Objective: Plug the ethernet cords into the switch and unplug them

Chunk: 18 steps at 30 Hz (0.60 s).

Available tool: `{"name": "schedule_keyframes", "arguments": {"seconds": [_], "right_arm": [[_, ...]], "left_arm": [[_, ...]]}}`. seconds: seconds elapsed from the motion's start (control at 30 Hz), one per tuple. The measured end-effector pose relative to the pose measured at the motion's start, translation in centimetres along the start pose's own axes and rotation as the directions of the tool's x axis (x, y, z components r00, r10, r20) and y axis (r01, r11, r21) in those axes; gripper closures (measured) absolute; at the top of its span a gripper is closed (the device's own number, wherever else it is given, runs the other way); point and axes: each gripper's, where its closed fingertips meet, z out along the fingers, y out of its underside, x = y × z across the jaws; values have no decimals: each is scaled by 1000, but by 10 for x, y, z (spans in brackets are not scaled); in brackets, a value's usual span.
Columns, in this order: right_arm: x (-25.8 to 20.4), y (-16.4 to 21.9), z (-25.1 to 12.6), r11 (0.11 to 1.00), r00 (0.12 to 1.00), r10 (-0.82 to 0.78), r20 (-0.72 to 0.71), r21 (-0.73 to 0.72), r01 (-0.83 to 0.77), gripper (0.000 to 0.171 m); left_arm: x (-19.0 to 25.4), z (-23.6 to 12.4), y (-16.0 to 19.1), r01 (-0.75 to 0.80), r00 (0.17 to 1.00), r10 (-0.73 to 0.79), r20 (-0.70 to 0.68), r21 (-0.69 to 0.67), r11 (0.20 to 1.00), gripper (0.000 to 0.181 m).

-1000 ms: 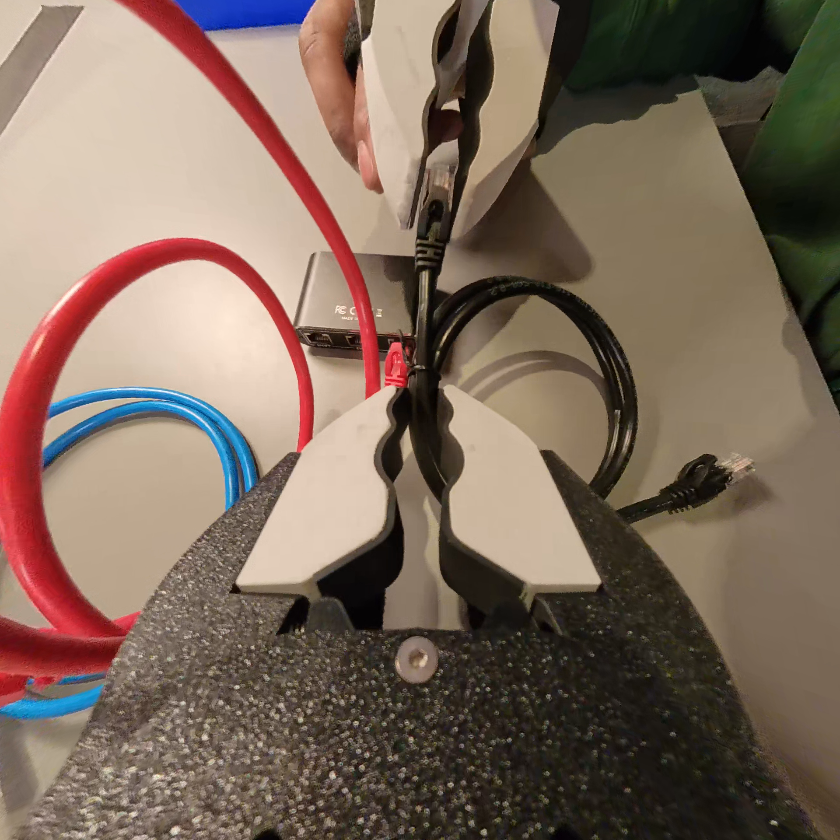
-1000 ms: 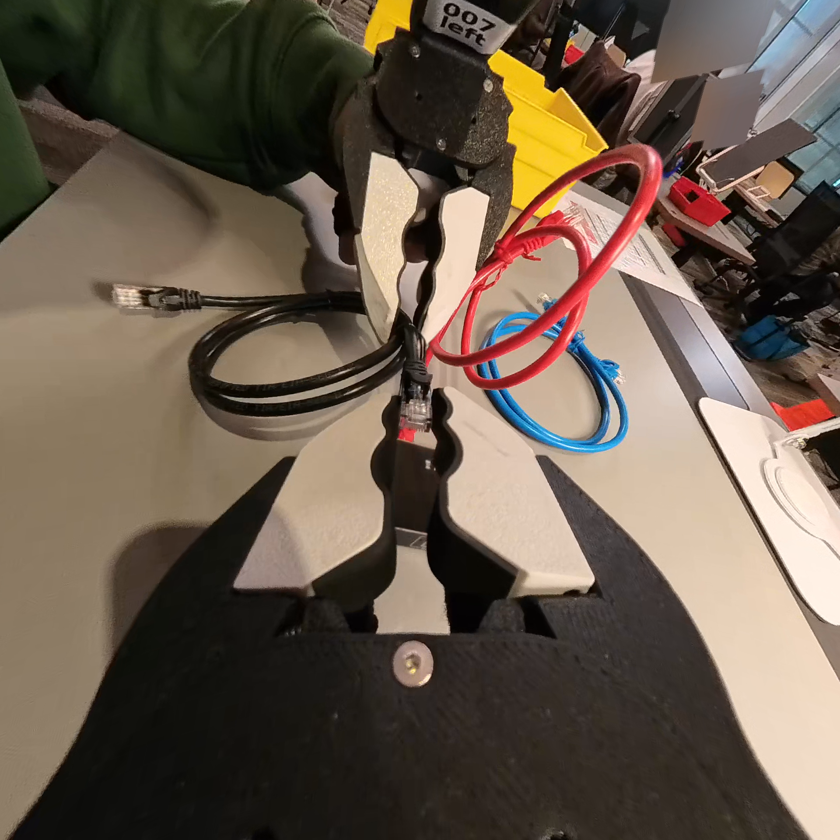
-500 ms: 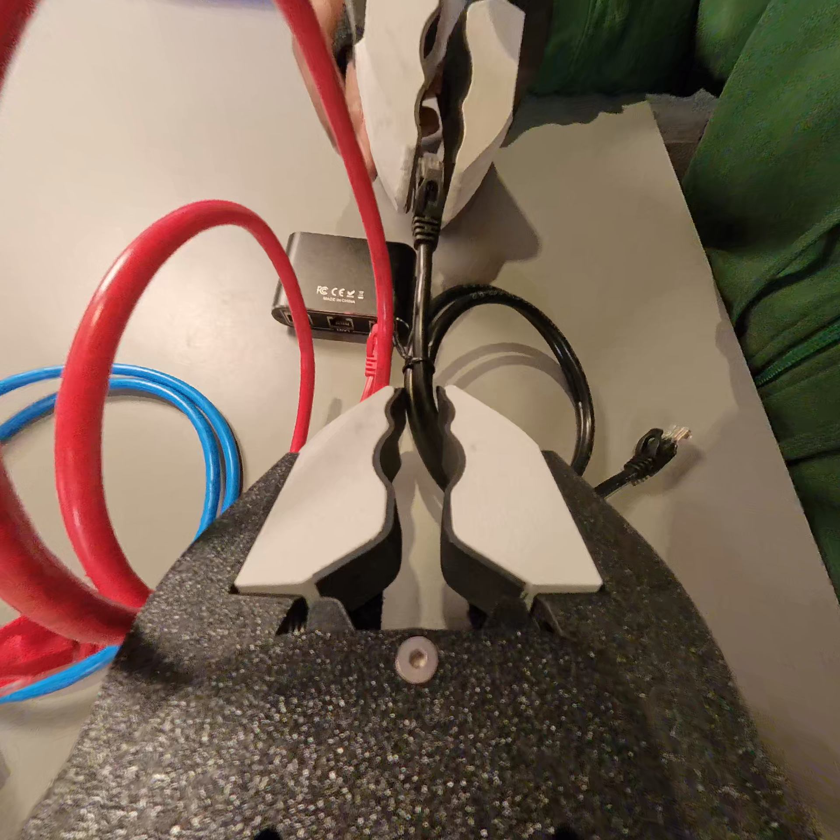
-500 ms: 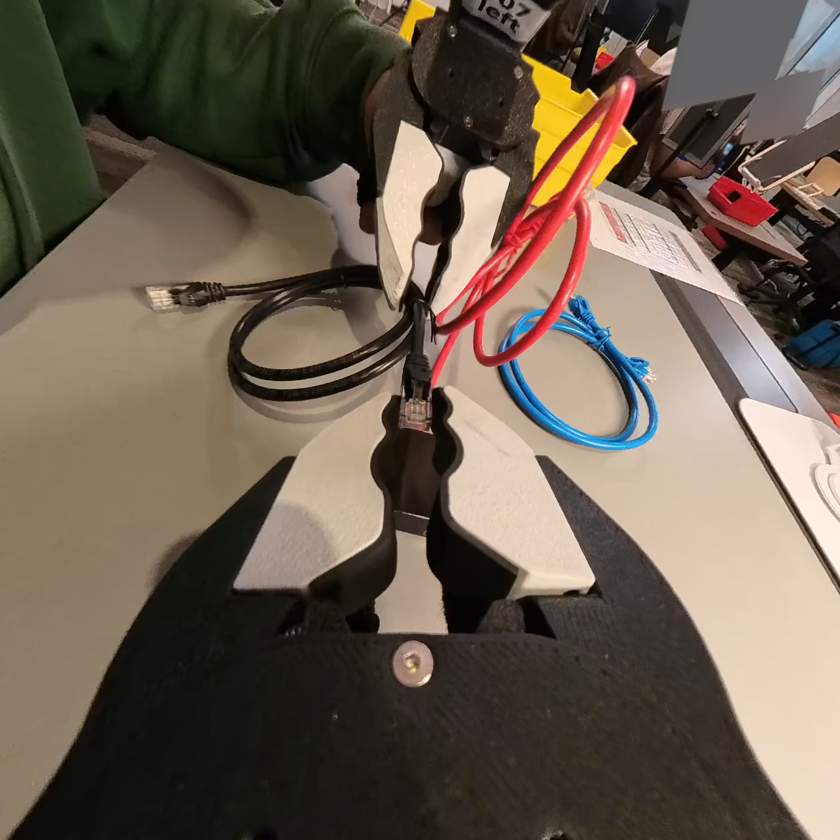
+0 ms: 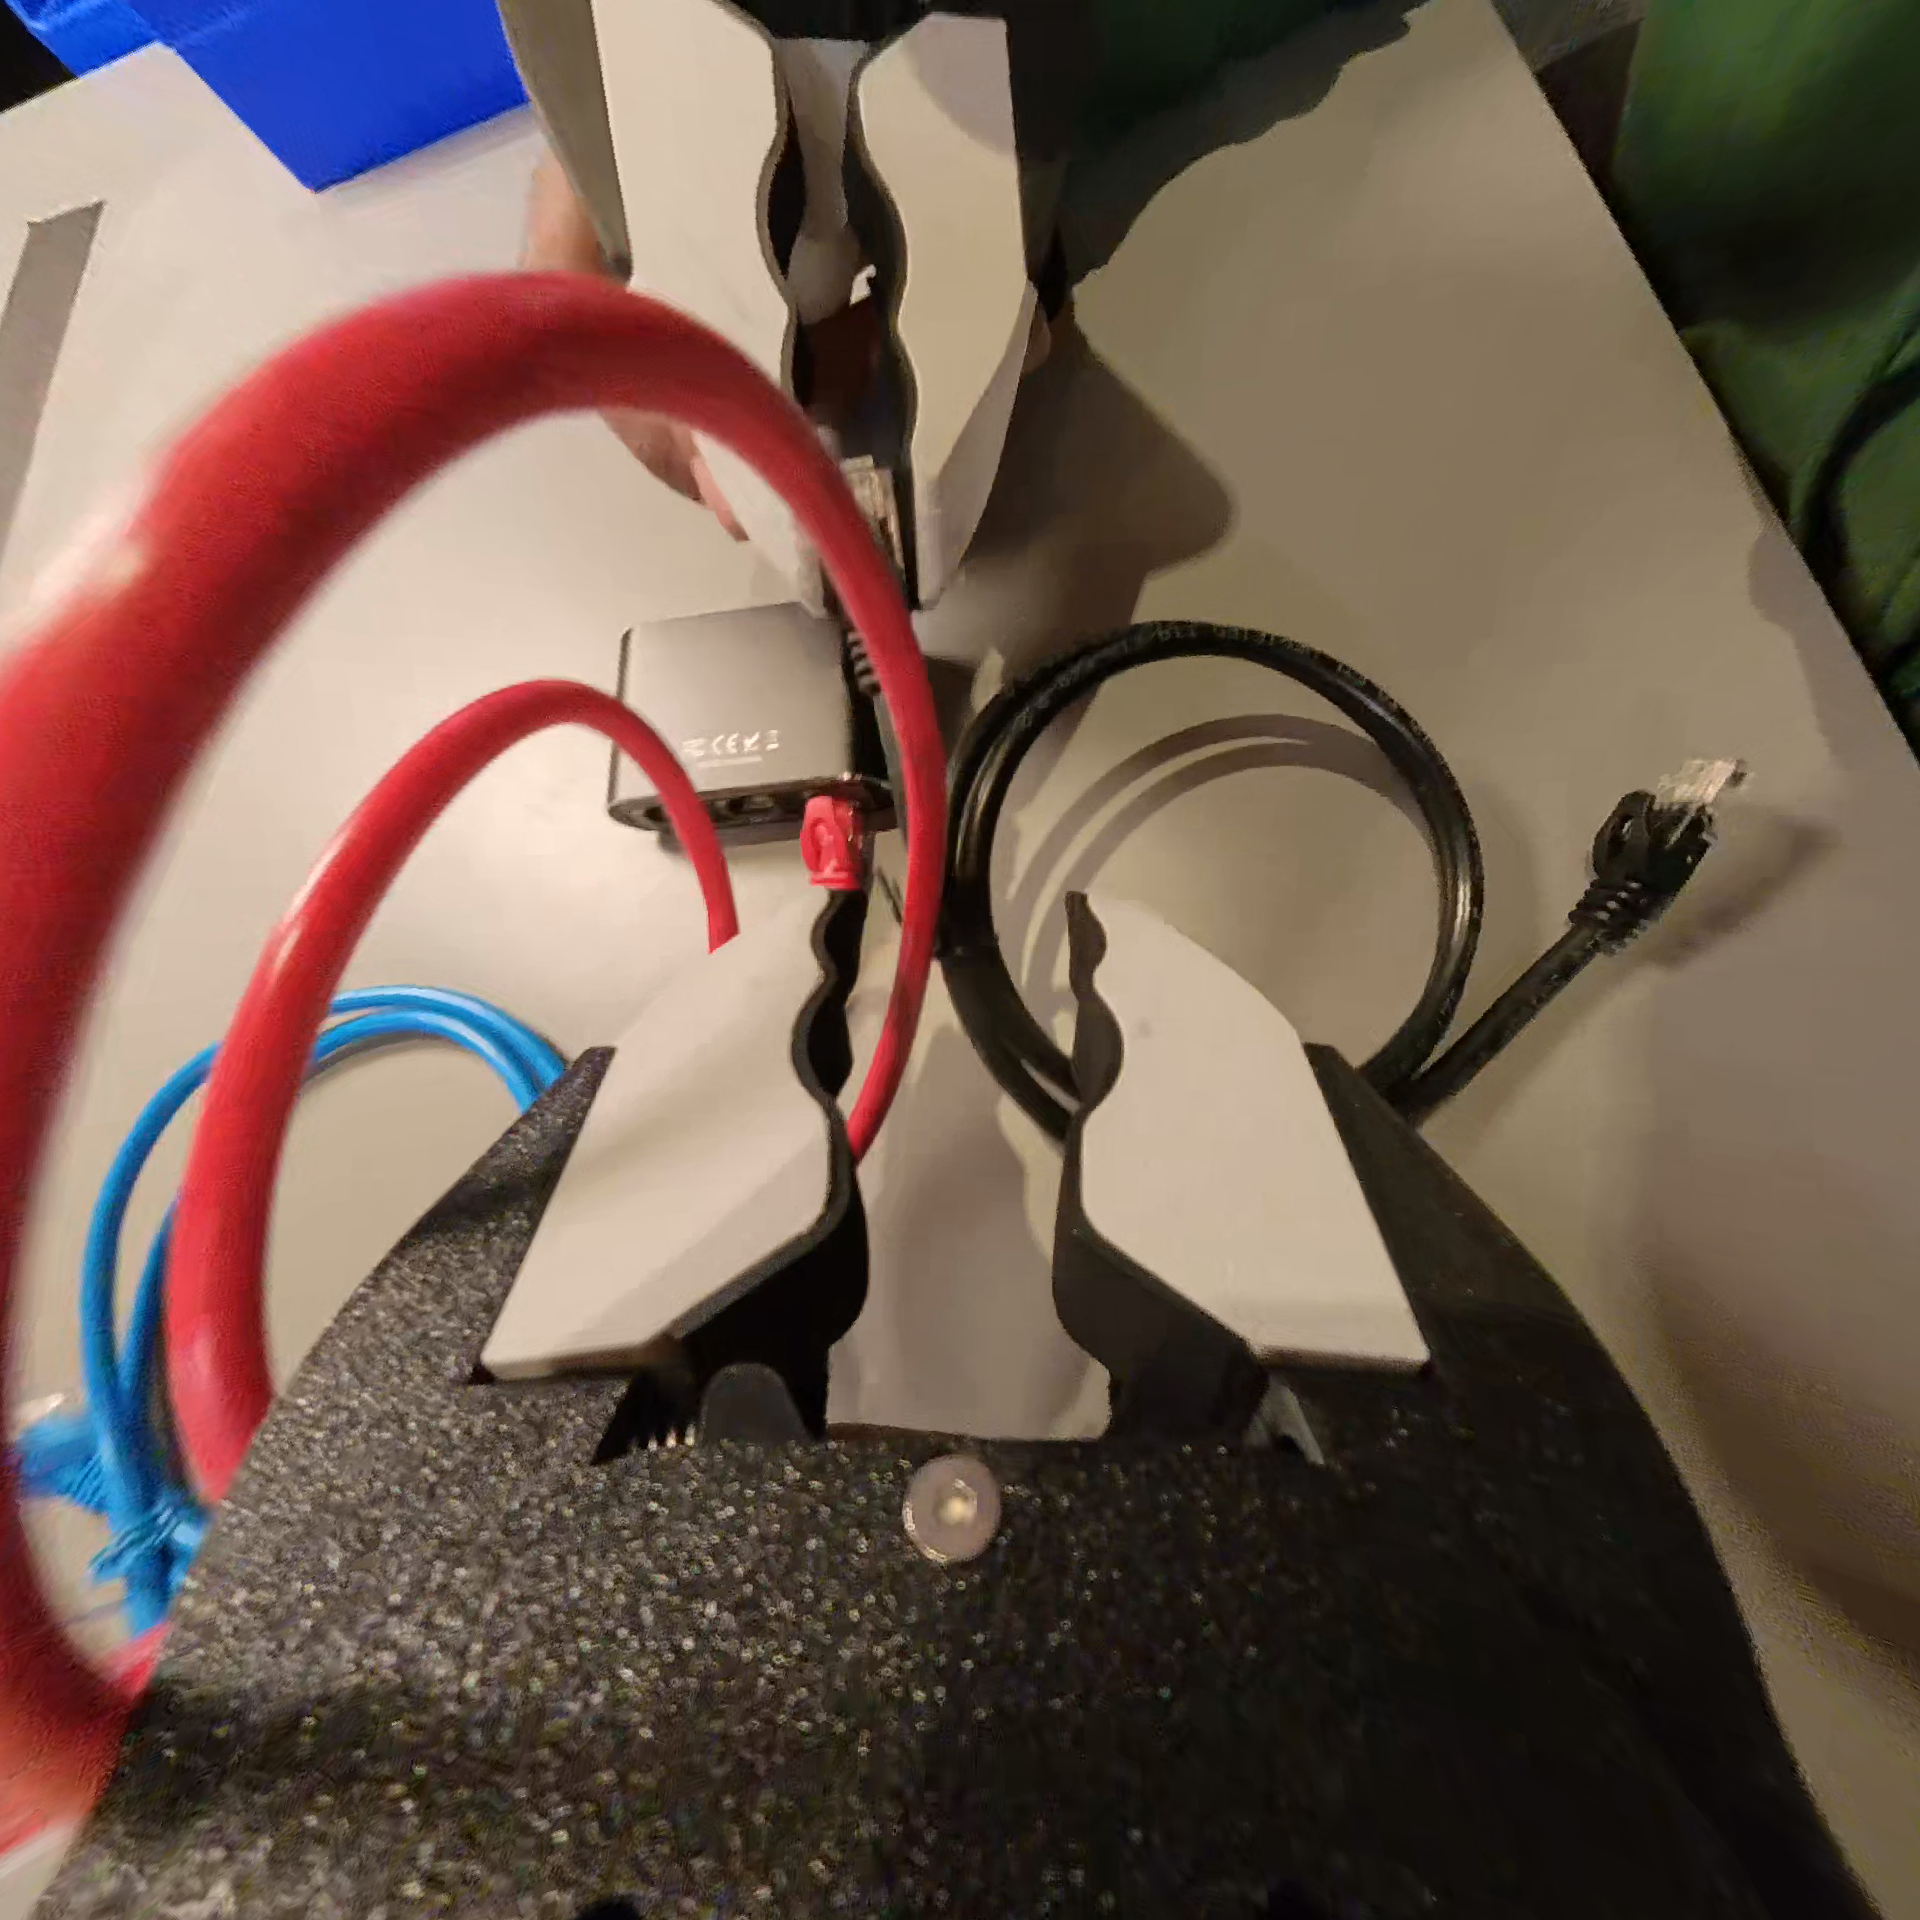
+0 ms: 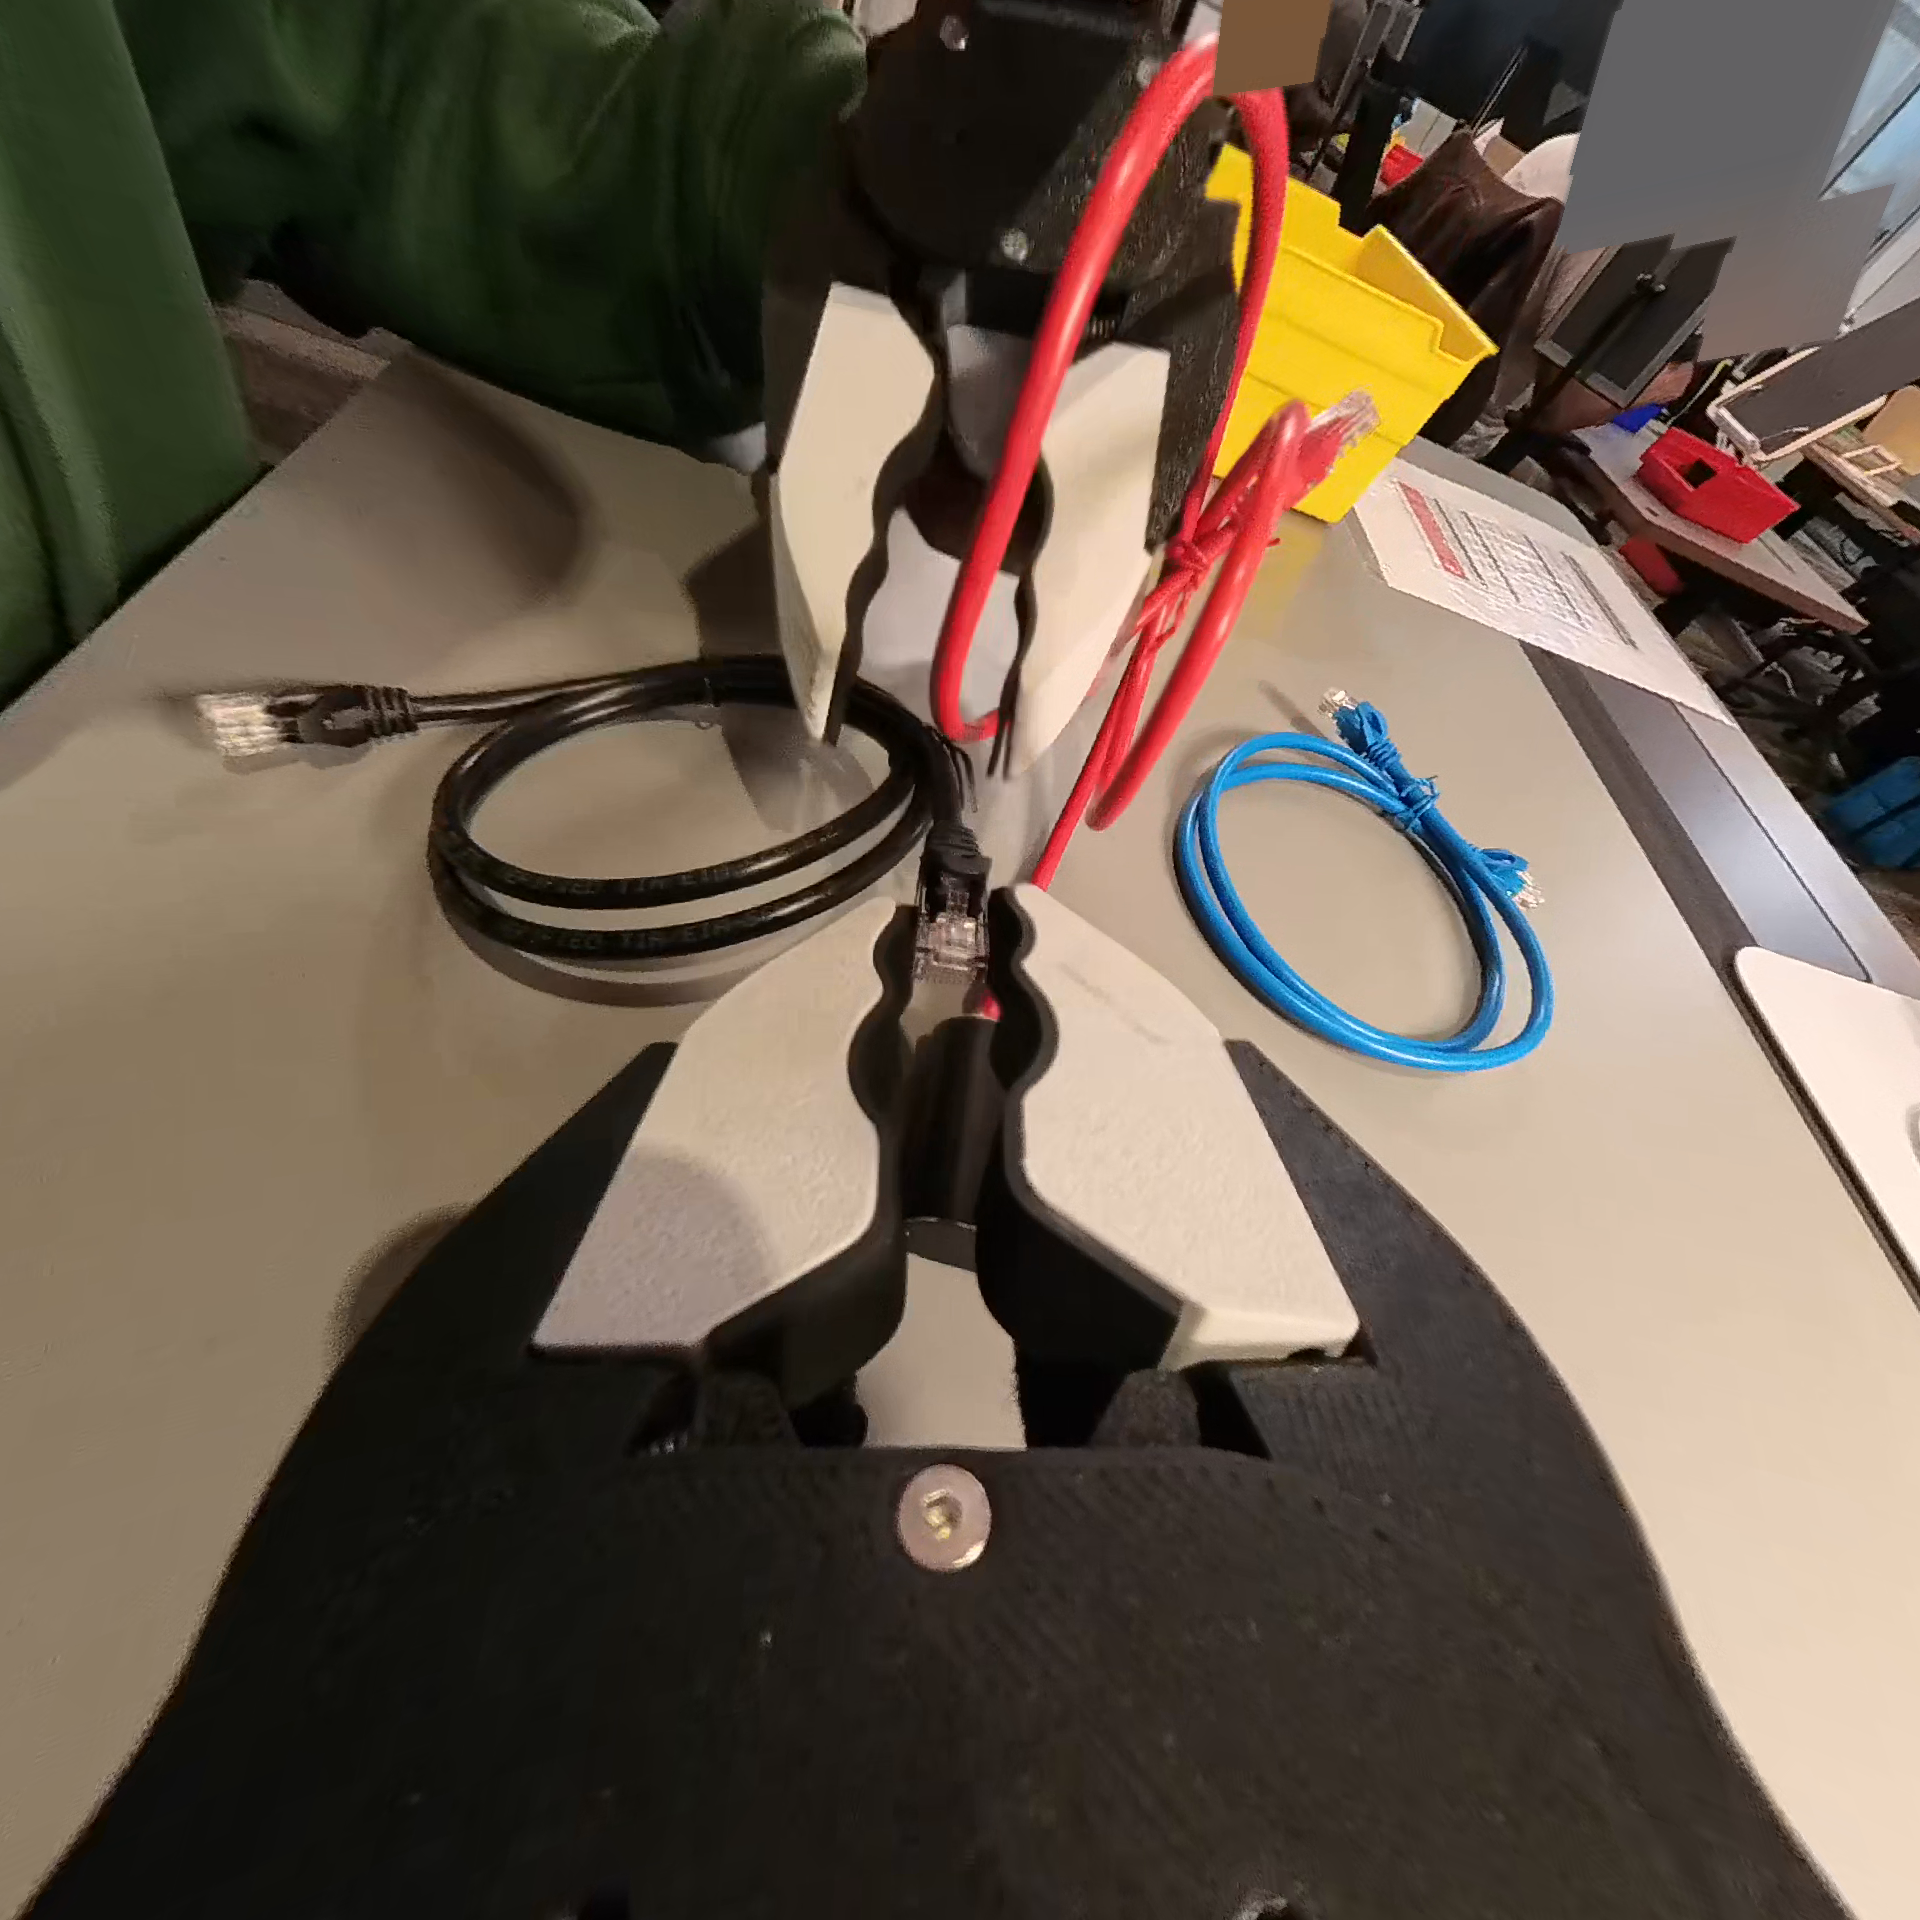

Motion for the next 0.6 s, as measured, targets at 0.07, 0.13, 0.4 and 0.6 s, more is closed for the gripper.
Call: {"name": "schedule_keyframes", "arguments": {"seconds": [0.07,0.13,0.4,0.6], "right_arm": [[2,-1,-2,1000,1000,4,-7,1,-4,157],[5,-1,-4,1000,1000,10,-15,0,-10,157],[3,-2,-9,1000,1000,4,6,-10,-4,157],[1,-2,-12,1000,1000,-3,25,-21,3,158]], "left_arm": [[-3,-12,3,12,1000,-12,13,-15,1000,139],[-2,-26,6,47,999,-47,-10,-22,999,136],[43,-82,-9,94,959,-57,-277,122,988,144],[58,-134,-65,37,953,103,-285,446,894,144]]}}
